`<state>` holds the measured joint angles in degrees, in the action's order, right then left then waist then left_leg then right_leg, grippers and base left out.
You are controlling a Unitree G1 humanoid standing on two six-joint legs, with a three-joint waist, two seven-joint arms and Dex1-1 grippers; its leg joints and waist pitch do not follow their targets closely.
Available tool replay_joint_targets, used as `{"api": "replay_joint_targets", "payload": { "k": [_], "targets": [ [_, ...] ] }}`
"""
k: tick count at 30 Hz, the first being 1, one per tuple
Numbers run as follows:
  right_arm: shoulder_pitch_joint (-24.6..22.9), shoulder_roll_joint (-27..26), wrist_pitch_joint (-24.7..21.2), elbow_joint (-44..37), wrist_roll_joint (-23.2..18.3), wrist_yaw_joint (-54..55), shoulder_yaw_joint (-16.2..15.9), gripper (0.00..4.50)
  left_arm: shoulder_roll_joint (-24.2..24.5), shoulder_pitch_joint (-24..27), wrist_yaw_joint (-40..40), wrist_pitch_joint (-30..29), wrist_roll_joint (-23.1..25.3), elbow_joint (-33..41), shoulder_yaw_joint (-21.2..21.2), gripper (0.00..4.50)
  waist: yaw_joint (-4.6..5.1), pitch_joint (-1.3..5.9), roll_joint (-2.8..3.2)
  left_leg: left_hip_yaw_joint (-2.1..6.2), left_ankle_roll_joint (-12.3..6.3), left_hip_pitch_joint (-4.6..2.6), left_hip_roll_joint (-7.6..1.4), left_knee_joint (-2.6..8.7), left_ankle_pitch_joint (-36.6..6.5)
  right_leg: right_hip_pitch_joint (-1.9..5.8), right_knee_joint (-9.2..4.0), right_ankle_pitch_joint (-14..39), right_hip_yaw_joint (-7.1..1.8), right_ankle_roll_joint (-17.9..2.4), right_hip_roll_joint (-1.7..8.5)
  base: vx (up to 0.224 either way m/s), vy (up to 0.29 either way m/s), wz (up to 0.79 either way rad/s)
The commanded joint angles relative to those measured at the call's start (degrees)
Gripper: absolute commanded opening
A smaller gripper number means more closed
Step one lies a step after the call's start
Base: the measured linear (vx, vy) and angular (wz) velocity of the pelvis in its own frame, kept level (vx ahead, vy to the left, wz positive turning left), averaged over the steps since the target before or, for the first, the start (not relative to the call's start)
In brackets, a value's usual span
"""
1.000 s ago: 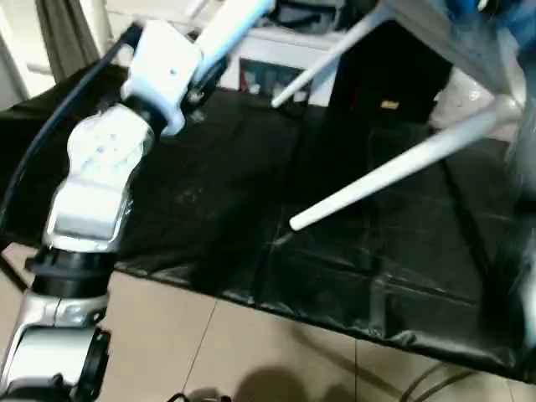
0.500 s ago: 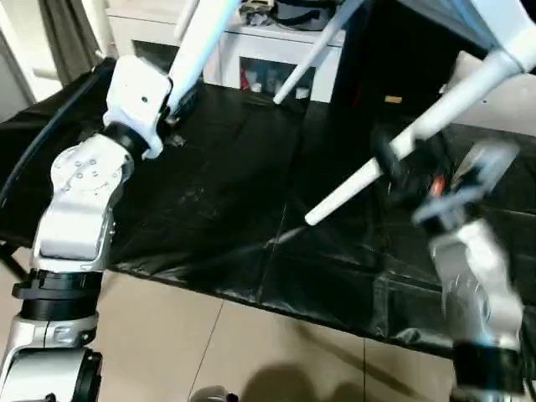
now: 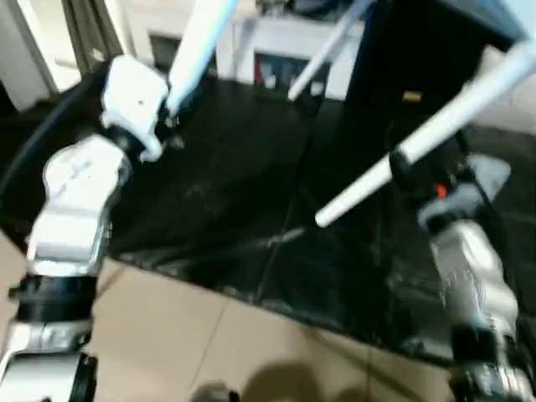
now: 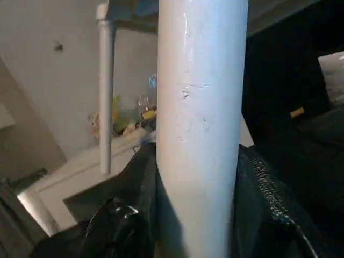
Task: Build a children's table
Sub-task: Flip table
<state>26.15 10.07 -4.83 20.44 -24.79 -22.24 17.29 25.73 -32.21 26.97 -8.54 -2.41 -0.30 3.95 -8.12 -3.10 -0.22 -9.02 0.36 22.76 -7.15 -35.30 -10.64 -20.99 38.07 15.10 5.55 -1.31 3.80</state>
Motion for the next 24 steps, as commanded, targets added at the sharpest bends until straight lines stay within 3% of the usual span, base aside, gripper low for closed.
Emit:
{"api": "replay_joint_targets", "payload": {
  "k": [1,3,4,5,6,7,9,11,14,18,19,20,21,22,23,24],
  "targets": [
    [2.0,0.6,0.5,4.7,-0.7,-3.0,-0.5,4.5,0.1,0.7,1.6,-1.1,0.6,-1.6,-2.5,1.54,0.49,3.84,-0.1,2.24,-2.17,-0.89,-6.06,4.33,-6.5,2.08,-4.42,-9.6,-4.61,-13.0,7.65,0.0,0.0,0.0],
    [6.5,0.4,1.5,11.1,-1.0,-5.9,-0.7,4.5,0.4,0.9,2.1,-0.8,0.3,-1.6,-2.7,1.54,0.43,3.89,-0.27,2.24,-3.19,-0.71,-6.15,4.24,-5.2,2.32,-4.53,-7.4,-4.26,-13.3,7.51,0.0,0.0,0.0],
    [7.3,0.1,0.8,10.8,-2.3,-7.9,-0.9,4.5,0.5,1.2,2.5,-0.7,0.1,-1.5,-2.8,1.54,0.43,3.81,-0.25,2.15,-3.26,-1.02,-6.54,4.33,-5.9,1.93,-4.69,-5.2,-4.22,-13.4,7.2,0.0,0.0,0.0],
    [7.5,-0.2,0.3,10.0,-3.2,-9.2,-1.1,4.5,0.6,1.4,2.9,-0.6,-0.1,-1.4,-2.8,1.54,0.46,3.69,-0.5,2.1,-3.39,-1.04,-6.68,4.48,-6.7,1.96,-4.79,-4.0,-4.22,-13.3,7.12,0.0,0.0,0.0],
    [7.2,-0.4,-0.2,8.1,-4.0,-11.4,-1.7,4.5,0.6,1.8,3.0,-0.7,-0.2,-1.3,-2.8,1.54,0.36,3.52,-0.19,2.15,-3.19,-1.24,-7.1,4.78,-8.4,1.71,-4.87,-1.3,-4.33,-12.8,7.13,0.0,0.0,0.0],
    [6.8,-0.4,-0.5,6.6,-4.5,-12.9,-2.2,4.5,0.6,2.1,3.0,-0.6,-0.4,-1.2,-2.7,1.54,0.3,3.54,-0.35,2.05,-2.62,-1.31,-7.21,4.91,-9.4,1.81,-4.93,0.2,-4.31,-12.3,7.11,0.0,0.0,0.0],
    [3.5,0.4,-3.5,-0.6,-6.4,-17.6,-4.7,4.5,-0.1,3.8,3.3,-0.3,-1.4,-1.4,-2.1,1.54,0.31,3.54,-0.37,2.04,-2.23,-1.4,-7.43,5.14,-9.2,1.71,-4.95,-0.4,-4.38,-11.8,7.11,0.0,0.0,0.0],
    [-0.7,1.8,-6.0,-8.1,-7.8,-19.9,-6.9,4.5,-0.8,5.9,3.5,0.8,-2.0,-2.0,-2.0,1.54,0.04,3.96,-0.35,2.07,-3.93,-1.53,-7.44,4.8,-5.0,1.91,-4.42,-6.9,-4.26,-10.7,6.96,0.0,0.0,0.0],
    [-4.2,2.9,-8.2,-14.0,-9.8,-20.0,-6.9,4.5,-1.8,7.7,3.6,2.6,-2.4,-3.7,-2.2,1.54,-0.12,4.0,-0.31,1.83,-5.3,-1.43,-7.24,4.59,-3.6,1.74,-4.42,-9.2,-4.25,-10.6,7.09,0.0,0.0,0.0],
    [-8.7,4.6,-10.3,-20.8,-10.6,-20.3,-8.1,4.5,-2.8,9.0,3.3,5.4,-2.4,-6.9,-2.2,1.54,-0.41,3.83,-0.27,1.95,-3.63,-1.66,-7.5,5.07,-7.4,1.67,-5.14,-4.6,-4.35,-10.0,7.16,0.0,0.0,0.0],
    [-11.3,5.3,-11.5,-25.1,-10.9,-20.0,-8.5,4.5,-3.3,9.3,3.5,7.2,-2.4,-9.4,-2.4,1.54,-0.23,3.65,0.29,2.04,-2.55,-1.74,-7.54,5.31,-9.3,1.47,-5.5,-2.7,-4.41,-10.1,7.11,0.0,0.0,0.0],
    [-12.0,5.3,-11.9,-26.4,-11.1,-19.6,-8.5,4.5,-3.5,9.3,3.5,7.8,-2.4,-10.4,-2.5,1.54,-0.43,3.58,0.15,1.95,-2.13,-1.94,-7.68,5.33,-10.0,1.41,-5.78,-2.1,-4.45,-9.7,7.09,0.0,0.0,0.0],
    [-12.3,5.4,-12.2,-27.0,-11.2,-19.5,-8.5,4.5,-3.6,9.4,3.6,8.1,-2.4,-10.8,-2.5,1.54,-0.48,3.54,0.07,2.03,-1.33,-2.02,-7.7,5.47,-10.9,1.43,-5.73,-2.1,-4.58,-9.6,7.15,0.0,0.0,0.0],
    [-13.2,5.4,-13.1,-28.8,-11.6,-18.9,-8.5,4.5,-3.7,9.5,3.9,9.3,-2.0,-11.9,-2.9,1.54,-0.58,3.61,0.51,2.2,-0.77,-1.88,-7.63,5.55,-11.1,1.52,-5.54,-2.6,-4.53,-9.6,7.24,0.0,0.0,0.0],
    [-13.9,5.2,-13.5,-30.2,-11.4,-18.3,-9.1,4.5,-3.9,9.7,3.9,9.9,-1.6,-13.0,-3.0,1.54,-0.59,3.62,0.58,2.2,-0.51,-1.95,-7.67,5.58,-11.4,1.44,-5.65,-2.7,-4.53,-9.4,7.17,0.0,0.0,0.0],
    [-14.5,5.1,-13.9,-31.3,-11.3,-17.9,-9.5,4.5,-4.1,9.9,4.0,10.4,-1.4,-13.6,-3.1,1.54,-0.61,3.63,0.32,2.3,0.22,-1.93,-7.76,5.69,-11.8,1.55,-5.53,-3.7,-4.51,-9.4,7.28,0.0,0.0,0.0]
  ]
}}
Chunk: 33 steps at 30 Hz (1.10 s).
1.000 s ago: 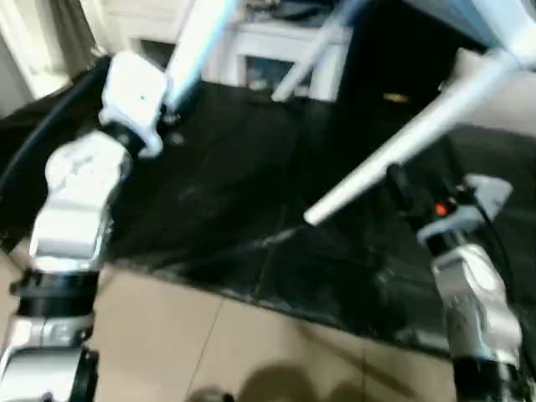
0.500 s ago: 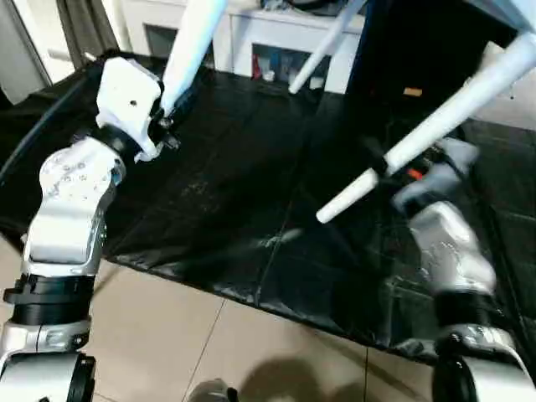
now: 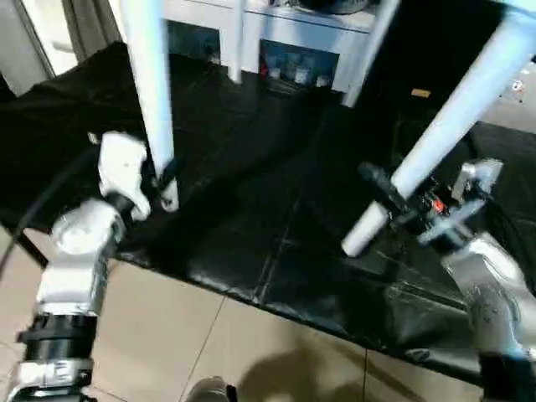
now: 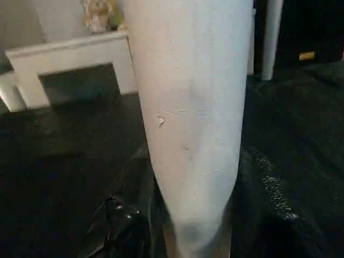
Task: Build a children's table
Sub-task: Flip table
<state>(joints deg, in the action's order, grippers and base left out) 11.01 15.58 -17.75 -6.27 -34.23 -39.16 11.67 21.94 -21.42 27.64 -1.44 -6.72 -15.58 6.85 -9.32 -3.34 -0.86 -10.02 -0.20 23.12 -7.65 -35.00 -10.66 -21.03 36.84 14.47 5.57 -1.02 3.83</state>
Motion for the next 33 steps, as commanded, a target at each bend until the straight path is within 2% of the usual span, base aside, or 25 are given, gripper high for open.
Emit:
{"api": "replay_joint_targets", "payload": {
  "k": [1,3,4,6,11,12,13,15,16,18,20,21,22,23,24,25,26,27,28,29,30,32,33],
  "targets": [
    [0.2,-0.8,-1.2,-5.3,-1.5,-0.6,-4.5,4.5,-0.3,-0.6,3.1,3.6,3.4,0.9,-6.0,1.54,0.61,3.91,0.94,3.28,0.9,-2.28,-7.24,5.39,-11.8,1.63,-4.18,-3.6,-4.52,-9.8,7.26,0.0,0.0,0.0],
    [-0.3,-1.3,-2.0,-6.3,-1.6,0.7,-5.4,4.5,0.2,-0.2,2.6,4.6,4.7,-1.0,-6.3,1.54,0.63,3.85,0.66,3.2,0.97,-2.27,-7.12,5.39,-11.8,1.62,-4.24,-3.9,-4.51,-9.9,7.32,0.0,0.0,0.0],
    [-0.4,-1.5,-2.2,-6.3,-1.6,1.0,-5.5,4.5,0.4,-0.2,2.5,4.8,5.1,-1.4,-6.5,1.54,0.57,3.81,0.82,3.19,0.92,-2.22,-7.02,5.35,-11.7,1.59,-4.3,-3.6,-4.56,-9.9,7.44,0.0,0.0,0.0],
    [-0.3,-2.1,-2.1,-5.6,-1.0,1.4,-5.8,4.5,0.5,0.1,2.2,4.6,5.2,-3.0,-6.3,1.54,0.68,3.76,0.17,3.15,0.92,-2.21,-7.15,5.47,-11.7,1.67,-4.33,-2.8,-4.53,-10.0,7.48,0.0,0.0,0.0],
    [0.1,-2.7,-1.2,-3.7,1.7,2.5,-6.5,4.5,0.7,0.0,1.2,5.8,5.4,-7.1,-5.3,1.54,0.9,3.67,0.32,3.2,1.67,-2.33,-7.15,5.62,-12.7,1.59,-4.48,-0.9,-4.55,-9.5,7.56,0.0,0.0,0.0],
    [0.1,-2.7,-1.2,-3.7,1.7,2.5,-6.5,4.5,0.7,0.0,1.2,5.8,5.4,-7.1,-5.3,1.54,1.01,3.64,0.19,3.19,2.06,-2.42,-7.21,5.72,-13.1,1.54,-4.54,-0.6,-4.59,-9.4,7.53,0.0,0.0,0.0],
    [-0.1,-2.8,-0.8,-3.1,3.0,2.9,-6.7,4.5,0.9,0.1,1.4,6.8,5.0,-8.6,-4.7,1.89,1.13,3.6,0.24,3.22,2.49,-2.47,-7.17,5.81,-14.0,1.49,-4.57,-0.1,-4.59,-9.4,7.5,0.0,0.0,0.0],
    [-1.3,-2.9,0.5,-2.3,5.5,4.2,-7.1,4.5,0.7,1.1,3.2,8.4,2.6,-9.7,-2.9,1.89,1.34,3.44,0.15,3.21,3.34,-2.43,-7.03,5.96,-15.5,1.49,-4.93,1.5,-4.67,-8.8,7.55,0.0,0.0,0.0],
    [-1.8,-2.9,1.0,-2.1,6.2,4.6,-7.2,4.5,0.6,1.5,3.8,8.9,1.6,-9.9,-2.4,1.89,1.37,3.51,0.29,3.36,3.93,-2.51,-7.1,6.03,-16.5,1.55,-5.01,2.7,-4.73,-8.5,7.73,0.0,0.0,0.0],
    [-2.5,-3.2,1.6,-2.0,6.7,5.4,-6.9,4.5,0.2,2.3,4.8,9.0,-0.3,-9.1,-1.4,2.33,1.56,3.4,0.24,3.31,4.48,-2.68,-7.13,6.26,-18.1,1.5,-5.25,4.0,-4.85,-8.3,7.69,0.0,0.0,0.0],
    [-3.4,-3.6,2.7,-1.9,7.4,6.2,-6.4,4.5,-0.4,3.4,5.3,8.7,-2.6,-7.7,0.2,2.41,1.62,3.45,0.14,3.2,4.38,-2.57,-7.15,6.32,-17.6,1.7,-5.2,3.5,-4.93,-8.8,7.78,0.0,0.0,0.0],
    [-4.9,-4.3,4.2,-2.5,7.9,7.2,-5.6,4.5,-1.4,5.3,5.8,8.6,-5.9,-5.1,2.2,2.52,1.53,3.56,0.13,3.18,4.19,-2.62,-7.12,6.25,-17.0,1.73,-5.13,2.7,-4.91,-9.0,7.75,0.0,0.0,0.0],
    [-4.9,-4.3,4.2,-2.5,7.9,7.2,-5.6,4.5,-1.4,5.3,5.8,8.6,-5.9,-5.1,2.2,2.65,1.44,3.68,0.41,3.1,3.83,-2.58,-7.26,6.16,-16.0,1.74,-4.91,0.3,-4.9,-9.7,7.87,0.0,0.0,0.0],
    [-6.8,-5.1,5.2,-3.8,8.0,8.2,-4.8,4.5,-2.5,7.8,5.9,7.7,-9.3,-1.5,3.9,2.65,1.41,3.68,0.66,3.11,3.66,-2.55,-7.2,6.16,-15.6,1.72,-4.83,-0.7,-4.82,-9.9,7.64,0.0,0.0,0.0],
    [-6.8,-5.1,5.2,-3.8,8.0,8.2,-4.8,4.5,-2.5,7.8,5.9,7.7,-9.3,-1.5,3.9,2.75,1.46,3.76,0.37,3.06,3.05,-2.39,-7.37,6.19,-14.3,1.88,-4.5,-3.9,-4.76,-10.6,7.53,0.0,0.0,0.0],
    [-8.1,-5.5,5.8,-4.8,8.0,8.7,-4.5,4.5,-3.1,9.6,5.9,7.3,-11.4,0.9,4.9,2.78,1.54,3.77,0.37,2.97,2.15,-2.47,-7.06,6.02,-13.5,1.9,-4.4,-5.4,-4.65,-10.8,7.2,0.0,0.0,0.0],
    [-8.1,-5.5,5.8,-4.8,8.0,8.7,-4.5,4.5,-3.1,9.6,5.9,7.3,-11.4,0.9,4.9,2.85,1.53,3.89,0.68,2.94,1.85,-2.46,-6.97,5.93,-13.0,1.94,-4.31,-6.1,-4.66,-10.8,7.19,0.0,0.0,0.0],
    [-11.6,-6.3,5.4,-8.6,8.2,11.0,-3.9,4.5,-4.2,14.9,3.2,4.0,-13.6,9.2,5.6,2.96,1.41,3.81,1.1,3.12,1.77,-2.34,-7.36,6.02,-12.8,2.03,-4.18,-7.0,-4.64,-10.9,7.38,0.0,0.0,0.0],
    [-14.6,-6.9,4.0,-12.1,8.1,13.6,-2.8,4.5,-4.6,19.9,0.1,-0.7,-14.2,18.3,4.6,2.96,1.48,3.53,1.2,3.24,1.55,-2.18,-7.71,6.31,-13.8,1.99,-4.24,-7.8,-4.57,-10.8,7.14,0.0,0.0,0.0],
    [-15.3,-7.0,3.7,-13.0,8.2,14.1,-2.6,4.5,-4.8,21.0,-1.1,-1.9,-13.9,20.7,4.3,2.96,1.58,3.6,1.21,3.29,1.68,-2.2,-7.91,6.43,-14.7,2.2,-4.11,-7.9,-4.54,-10.8,7.12,0.0,0.0,0.0],
    [-16.5,-7.0,3.5,-14.2,8.7,14.9,-2.5,4.5,-5.1,22.7,-3.0,-3.8,-13.4,24.3,3.7,2.96,1.71,3.29,1.17,2.99,1.09,-2.23,-7.21,6.34,-16.9,2.0,-4.86,-3.5,-4.69,-10.4,6.92,0.0,0.0,0.0],
    [-17.0,-6.9,3.6,-14.6,9.0,15.1,-2.7,4.5,-5.3,23.3,-3.9,-4.5,-13.2,25.5,3.5,2.96,1.59,2.99,1.2,2.81,1.18,-2.29,-6.9,6.15,-17.8,1.86,-5.65,1.5,-4.95,-10.0,7.17,0.0,0.0,0.0],
    [-17.5,-6.9,3.9,-14.8,9.3,15.1,-2.8,4.5,-5.5,23.9,-4.4,-4.7,-13.0,26.5,3.2,2.96,1.5,2.49,1.48,2.84,1.82,-2.47,-6.91,6.17,-19.9,1.57,-6.56,8.4,-5.13,-9.0,7.28,0.0,0.0,0.0]
  ]
}}
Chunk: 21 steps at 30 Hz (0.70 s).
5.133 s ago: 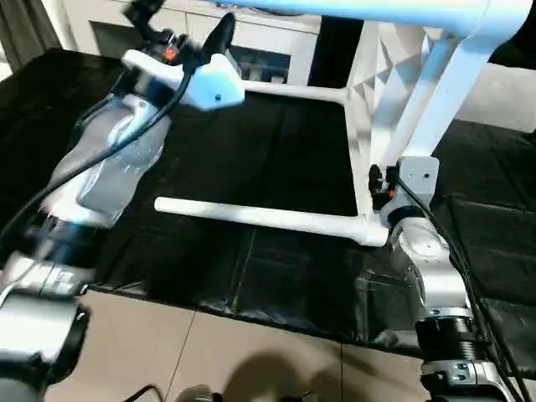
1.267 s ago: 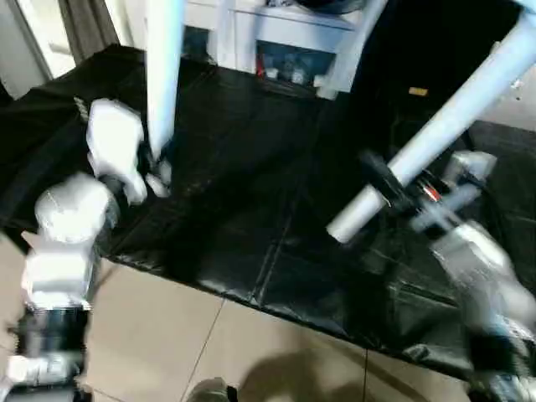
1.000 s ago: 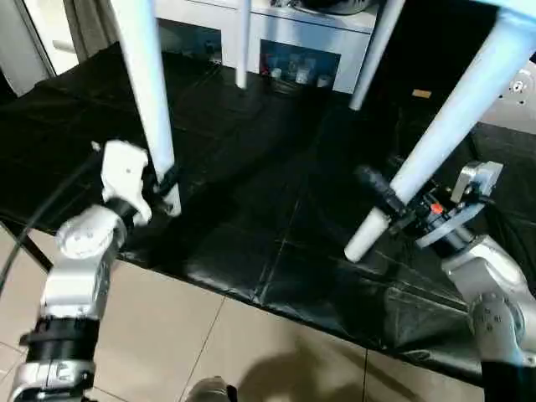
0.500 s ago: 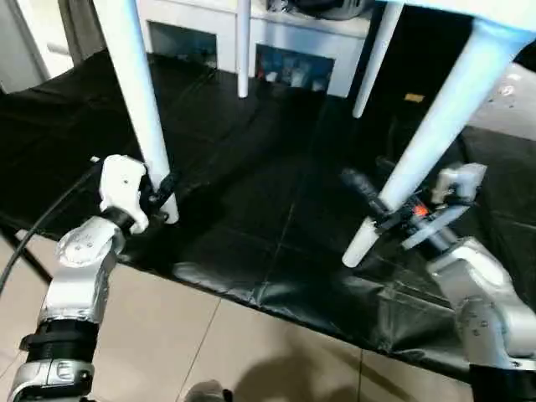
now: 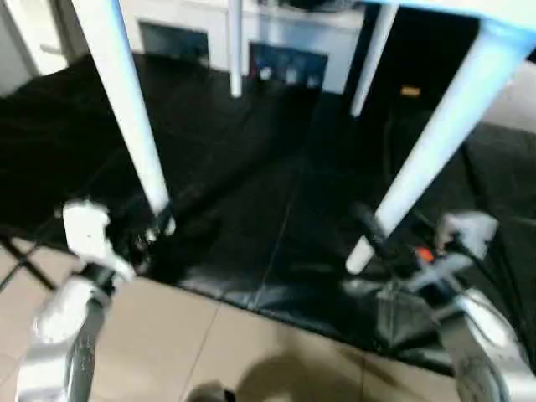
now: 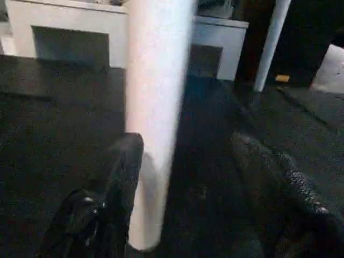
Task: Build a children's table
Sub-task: Flip table
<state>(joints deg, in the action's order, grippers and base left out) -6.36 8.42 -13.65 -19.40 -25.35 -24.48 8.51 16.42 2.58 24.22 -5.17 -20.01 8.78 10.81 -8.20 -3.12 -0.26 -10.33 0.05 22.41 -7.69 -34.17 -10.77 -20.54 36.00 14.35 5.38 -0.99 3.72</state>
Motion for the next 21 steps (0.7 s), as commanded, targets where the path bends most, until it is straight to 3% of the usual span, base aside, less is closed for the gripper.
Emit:
{"api": "replay_joint_targets", "payload": {
  "k": [1,3,4,6,8,10,15,17,19,20,21],
  "targets": [
    [-1.1,0.2,-0.8,-2.8,0.7,1.1,-0.1,4.5,-1.1,1.2,-2.4,-2.4,0.2,4.7,-1.2,2.96,0.38,1.95,0.75,3.28,1.83,-1.7,-6.83,5.45,-20.9,1.05,-6.1,12.4,-4.99,-8.2,7.42,0.0,0.0,0.0],
    [-3.2,-0.3,-2.9,-5.8,0.7,2.6,-1.2,4.5,-3.1,3.9,-5.2,-5.5,-0.2,9.9,-2.4,2.96,0.58,1.02,0.85,3.89,3.9,-2.11,-7.14,5.96,-26.8,0.71,-7.18,25.0,-5.11,-5.9,7.51,0.0,0.0,0.0],
    [-3.7,-0.3,-3.6,-6.5,0.2,2.9,-1.3,4.5,-3.6,4.5,-5.7,-6.0,-0.3,11.1,-2.9,2.96,0.72,0.74,0.93,4.09,4.82,-2.78,-6.79,5.63,-30.0,0.17,-8.03,31.8,-5.24,-4.2,7.88,0.0,0.0,0.0],
    [-4.7,0.0,-4.6,-7.4,-0.1,2.7,-2.6,4.5,-4.2,5.8,-6.5,-7.0,-0.2,13.6,-3.7,2.96,0.82,1.04,0.81,4.39,5.04,-2.54,-6.57,5.71,-28.8,0.61,-8.38,34.4,-5.25,-2.3,8.02,0.0,0.0,0.0],
    [-5.1,0.2,-4.7,-7.6,0.7,2.9,-3.5,4.5,-4.3,6.7,-6.9,-7.8,-0.4,15.1,-4.1,2.96,0.98,1.26,1.18,4.43,5.15,-2.48,-6.79,6.18,-27.6,0.59,-8.08,29.5,-5.24,-2.1,7.33,0.0,0.0,0.0],
    [-5.9,1.1,-4.9,-8.4,2.3,3.3,-4.5,4.5,-4.0,8.6,-8.2,-11.1,-0.8,18.8,-5.1,2.96,1.57,1.7,1.05,4.33,5.35,-2.2,-6.97,6.56,-25.6,0.91,-6.99,19.9,-5.12,-3.3,6.64,0.0,0.0,0.0],
    [-7.0,1.4,-6.2,-8.3,1.5,4.0,-3.1,4.5,-3.6,9.9,-7.9,-12.1,1.2,18.9,-6.5,2.96,2.23,2.07,1.18,3.62,3.47,-2.01,-6.56,6.06,-20.1,1.14,-6.33,10.2,-5.31,-4.7,6.26,0.0,0.0,0.0],
    [-7.4,1.7,-5.9,-7.8,1.6,3.6,-3.0,4.5,-4.1,9.6,-8.1,-11.9,2.0,17.8,-7.5,2.96,2.28,2.42,1.01,3.5,1.87,-1.6,-6.46,5.62,-15.2,1.63,-5.83,4.1,-5.17,-5.0,6.22,0.0,0.0,0.0],
    [-7.5,2.2,-5.8,-7.7,1.6,3.6,-2.8,4.5,-3.9,9.4,-7.8,-11.9,3.0,17.1,-9.0,2.96,2.39,2.46,1.06,3.46,0.82,-1.34,-6.43,5.39,-12.1,1.5,-5.67,0.6,-5.1,-5.4,6.1,0.0,0.0,0.0],
    [-7.5,2.2,-5.8,-7.7,1.6,3.6,-2.7,4.5,-3.9,9.5,-7.8,-11.9,3.1,17.1,-9.2,2.96,2.6,2.7,1.1,3.43,-0.96,-0.94,-6.3,4.97,-6.9,1.35,-5.06,-5.9,-4.82,-6.6,5.75,0.0,0.0,0.0],
    [-7.8,3.0,-5.7,-7.4,2.1,3.5,-2.6,4.5,-4.3,9.6,-8.1,-11.7,3.7,16.6,-10.4,2.96,2.95,3.32,1.55,3.22,-3.45,-0.52,-6.0,3.97,0.1,0.89,-4.23,-14.3,-4.41,-8.4,5.31,0.0,0.0,0.0]
  ]
}}
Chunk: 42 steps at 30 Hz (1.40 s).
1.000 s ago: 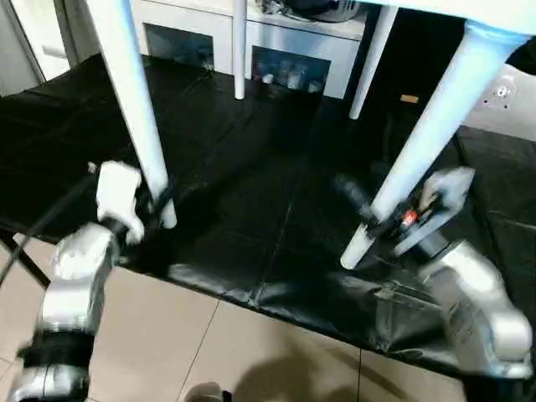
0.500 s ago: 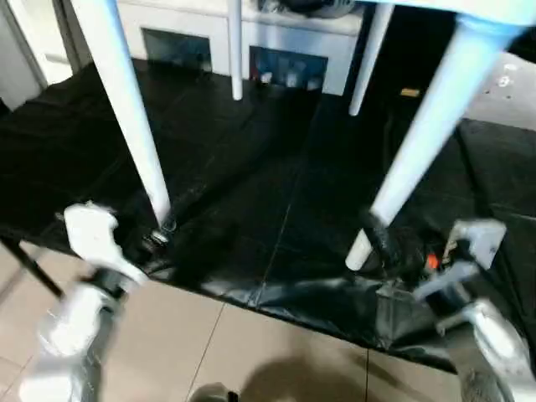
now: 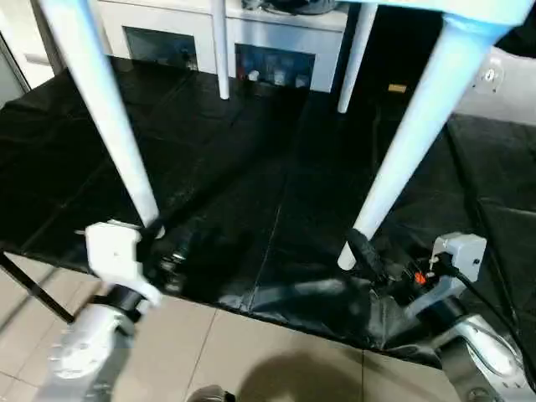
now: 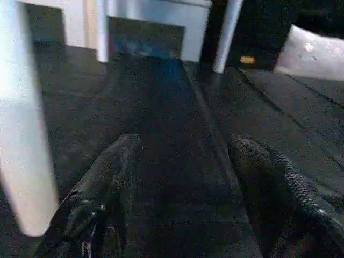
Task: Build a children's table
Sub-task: Flip table
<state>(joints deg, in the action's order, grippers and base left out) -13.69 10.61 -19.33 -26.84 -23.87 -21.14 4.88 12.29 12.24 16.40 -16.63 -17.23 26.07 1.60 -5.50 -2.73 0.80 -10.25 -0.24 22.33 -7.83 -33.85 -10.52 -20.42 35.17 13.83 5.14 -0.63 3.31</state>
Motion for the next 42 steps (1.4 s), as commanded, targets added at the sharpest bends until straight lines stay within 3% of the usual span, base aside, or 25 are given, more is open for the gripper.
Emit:
{"api": "replay_joint_targets", "payload": {
  "k": [1,3,5,6,8,9,10,11,12,13,14,15,16,17,18,19,20,21,22,24,26,27,29,35,42],
  "targets": [
    [-0.9,1.9,0.2,0.2,1.5,-0.1,1.0,4.5,-0.6,0.3,-0.5,-0.1,1.3,-1.0,-2.2,2.96,0.65,3.69,0.25,3.03,-6.77,0.35,-5.29,2.45,8.9,0.38,-2.29,-23.4,-3.34,-10.5,5.07,0.0,0.0,0.0],
    [-1.6,3.2,-0.5,-0.7,2.0,-0.3,1.3,4.5,-0.4,0.8,-0.2,-0.4,1.9,-0.7,-3.7,2.96,0.83,5.56,-0.18,2.52,-14.12,2.46,-2.96,-0.41,27.6,-2.2,-0.54,-41.1,-1.44,-12.2,3.06,-0.028,0.009,0.01],
    [-2.0,3.4,-1.6,-2.1,1.1,0.0,1.8,4.5,0.1,1.1,0.2,-1.2,2.2,0.0,-4.4,2.96,0.91,5.39,0.2,2.16,-15.75,3.84,-2.21,-0.72,24.1,-3.7,-1.9,-38.4,-0.95,-12.2,3.39,-0.101,0.007,0.03],
    [-2.2,3.5,-2.3,-2.8,0.4,0.0,2.2,4.5,0.1,1.4,0.2,-1.6,2.3,0.5,-4.7,2.96,0.8,5.22,0.79,2.45,-14.98,4.02,-2.87,-0.83,10.9,-4.3,-3.95,-24.5,-0.84,-12.1,4.89,-0.159,0.012,0.03],
    [-2.9,4.0,-2.0,-3.1,1.2,0.1,2.1,4.5,0.1,1.6,0.4,-1.6,2.3,0.4,-4.8,2.96,1.38,3.25,1.09,2.35,-7.36,0.76,-3.82,-1.94,-18.8,-5.48,-8.66,18.8,-0.05,-7.9,6.7,-0.228,0.041,0.0],
    [-3.2,4.0,-1.9,-3.2,1.3,0.1,2.0,4.5,0.2,1.5,0.6,-1.5,2.2,0.1,-4.8,2.96,3.77,0.4,2.75,3.81,1.17,-3.58,-4.13,-3.37,-40.2,-7.86,-11.46,42.4,5.31,1.2,4.86,-0.227,0.068,-0.14],
    [-3.4,3.9,-2.1,-3.6,1.0,0.5,1.8,4.5,0.4,1.4,0.9,-1.3,2.2,-0.3,-4.9,2.96,4.52,-0.15,3.68,4.61,4.46,-1.08,-6.01,1.34,-51.0,-5.35,-7.13,41.4,8.58,3.7,1.44,-0.097,0.148,-0.21],
    [-3.3,3.8,-2.3,-3.7,0.8,1.0,1.4,4.5,0.6,1.1,1.2,-1.2,2.2,-0.7,-4.8,2.96,-1.18,-0.72,4.05,-4.02,16.47,12.07,-1.73,12.37,-67.2,6.5,9.99,25.8,9.15,-1.8,-2.65,-0.097,0.148,-0.21],
    [-3.3,3.7,-2.6,-3.3,0.9,1.1,1.0,4.5,0.8,1.1,1.3,-1.0,2.4,-1.1,-4.9,2.96,-6.58,3.08,2.67,-10.22,19.1,16.9,-2.68,10.07,-48.6,10.97,18.6,44.3,1.48,-0.1,-0.11,-0.113,0.071,0.01],
    [-3.2,3.4,-2.9,-3.0,1.1,1.3,0.4,4.5,1.1,1.0,1.6,-0.8,2.4,-1.4,-4.7,2.96,-0.31,5.61,-2.45,-6.03,13.05,4.66,-4.58,-10.9,-22.8,1.04,12.3,59.4,-2.27,3.8,7.51,-0.03,-0.205,0.25],
    [-3.1,3.4,-2.9,-2.6,1.2,1.3,0.1,4.5,1.2,1.0,1.6,-0.8,2.5,-1.6,-4.8,2.96,1.54,2.06,-4.69,-0.29,10.85,-3.57,-3.08,-17.25,-12.2,-11.2,-3.76,75.3,-2.51,6.0,8.96,-0.03,-0.205,0.25],
    [-2.8,3.0,-2.9,-1.4,1.9,1.1,-1.1,4.5,1.6,1.1,1.7,-0.7,2.6,-2.0,-4.7,2.96,-1.05,-3.04,-1.45,3.45,1.36,5.26,-2.34,-18.5,-4.4,-4.72,-8.92,76.7,-9.62,-3.7,11.7,0.071,-0.119,0.19],
    [-2.5,3.2,-2.9,-0.7,2.6,0.8,-2.1,4.5,1.7,1.3,2.2,-0.4,2.3,-2.3,-4.5,2.96,-1.16,-2.17,-1.08,5.49,1.65,5.86,-1.85,-17.92,-4.5,-0.97,-6.92,70.6,-9.76,-6.7,11.4,-0.052,0.087,0.05],
    [-2.1,3.4,-2.8,0.2,3.4,0.2,-3.5,4.5,1.9,1.6,3.0,0.1,1.9,-2.8,-4.2,2.96,-2.86,-1.54,-0.18,6.95,4.16,3.21,-0.31,-14.79,-6.4,1.95,-3.46,49.5,-7.27,-9.7,7.09,-0.052,0.087,0.05],
    [-1.7,3.8,-3.4,1.0,2.5,-1.6,-4.5,4.5,2.1,2.2,4.2,0.5,1.1,-3.5,-4.2,2.96,-2.48,0.39,1.68,7.86,4.76,-0.11,-3.27,-7.94,-8.8,2.78,-1.1,31.7,-4.63,-10.8,5.12,-0.082,0.073,0.14],
    [-1.5,4.1,-3.6,1.5,2.4,-2.3,-5.1,4.5,2.3,2.4,4.8,0.6,0.7,-3.9,-4.1,2.96,-1.47,-0.4,1.61,9.03,4.24,-0.66,-5.45,-3.47,-14.1,1.52,0.74,25.6,-3.58,-10.9,2.63,-0.061,0.092,0.11],
    [-1.3,4.3,-3.8,1.8,2.2,-3.1,-5.5,4.5,2.6,2.5,5.4,0.6,0.2,-4.4,-4.1,2.96,-0.2,1.48,2.33,11.49,2.29,-1.65,-7.94,-0.47,-14.6,2.69,3.46,15.0,-3.22,-10.0,1.99,-0.061,0.092,0.11],
    [-0.2,4.9,-3.7,3.6,2.8,-4.7,-7.1,4.5,3.8,2.3,7.5,0.5,-0.2,-6.9,-4.1,2.96,1.95,2.98,3.39,12.83,-7.01,-4.01,-7.98,0.79,-6.0,2.4,3.72,-0.8,-2.26,-7.4,2.13,-0.015,0.113,0.0],
    [0.0,5.0,-3.9,4.0,2.6,-5.0,-7.2,4.5,4.1,2.2,7.7,0.2,0.0,-7.4,-4.4,2.96,2.43,2.97,3.57,12.66,-9.52,-4.16,-7.63,0.76,-2.0,2.27,3.4,-2.5,-2.3,-6.8,2.35,0.017,0.088,0.01],
    [2.4,6.0,-5.3,9.0,1.1,-9.0,-8.8,4.5,6.9,1.1,10.6,-2.1,2.4,-13.8,-6.8,3.31,3.5,2.84,1.75,11.9,-16.28,-3.62,-7.52,0.55,9.1,2.12,1.8,-7.3,-3.88,-5.5,4.58,0.009,0.044,0.0],
    [3.8,6.1,-4.7,12.2,2.0,-10.7,-10.2,4.5,7.8,0.3,12.2,-1.5,3.3,-17.6,-7.6,3.31,3.24,2.21,1.33,8.62,-12.71,0.08,-4.75,0.44,6.4,4.54,-1.18,-12.1,-5.35,-4.9,7.62,0.0,0.0,0.0],
    [6.0,6.8,-3.0,18.3,4.2,-14.7,-13.5,4.5,7.8,-1.3,14.8,1.5,3.6,-24.1,-7.8,3.52,3.0,2.08,-0.21,6.8,-5.9,0.56,-3.97,1.45,-1.9,6.0,-2.61,-13.4,-4.45,-2.3,7.85,0.0,0.0,0.0],
    [7.0,7.0,-2.2,21.2,5.0,-16.8,-14.9,4.5,7.4,-1.6,16.1,3.0,3.3,-26.7,-7.6,3.67,3.05,2.82,0.24,6.63,-3.34,-0.31,-4.39,1.94,-4.7,6.25,-2.77,-11.3,-4.0,-2.2,6.64,0.0,0.0,0.0],
    [13.0,6.4,3.7,39.4,9.9,-24.9,-22.1,4.5,6.1,-3.0,18.6,9.6,4.8,-41.5,-8.5,4.09,3.32,2.84,0.0,7.01,-8.93,-0.93,-5.96,2.89,-3.5,4.88,-1.66,-15.5,-3.8,-10.1,6.47,0.0,0.0,0.0],
    [20.8,-1.0,7.0,66.5,12.3,-15.9,-18.2,4.5,2.2,-10.8,10.7,10.9,12.4,-65.8,-11.7,4.4,2.97,2.66,-0.26,6.04,-3.5,-1.26,-6.46,4.41,-14.4,4.24,-2.28,-6.5,-4.23,-14.4,6.97,0.0,0.0,0.0]
  ]
}}
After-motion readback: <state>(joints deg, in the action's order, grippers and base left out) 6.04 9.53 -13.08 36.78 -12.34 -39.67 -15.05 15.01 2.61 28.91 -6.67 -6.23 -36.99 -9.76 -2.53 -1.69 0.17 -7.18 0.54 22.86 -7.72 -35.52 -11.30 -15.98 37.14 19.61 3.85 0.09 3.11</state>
